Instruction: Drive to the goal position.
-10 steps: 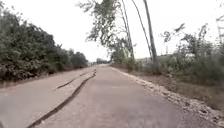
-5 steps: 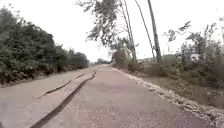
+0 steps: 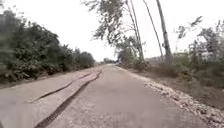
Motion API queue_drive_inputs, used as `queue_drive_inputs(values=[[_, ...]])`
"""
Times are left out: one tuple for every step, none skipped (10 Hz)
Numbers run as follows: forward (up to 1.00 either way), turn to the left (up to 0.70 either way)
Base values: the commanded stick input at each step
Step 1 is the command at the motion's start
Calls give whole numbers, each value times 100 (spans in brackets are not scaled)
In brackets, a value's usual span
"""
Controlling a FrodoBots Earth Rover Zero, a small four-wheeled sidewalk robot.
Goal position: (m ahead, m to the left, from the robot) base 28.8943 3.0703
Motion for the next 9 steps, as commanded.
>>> queue_drive_inputs(values=[[85, 0], [85, 0], [85, 0], [85, 0], [85, 0], [85, 0], [85, 0], [85, 0], [85, 0]])
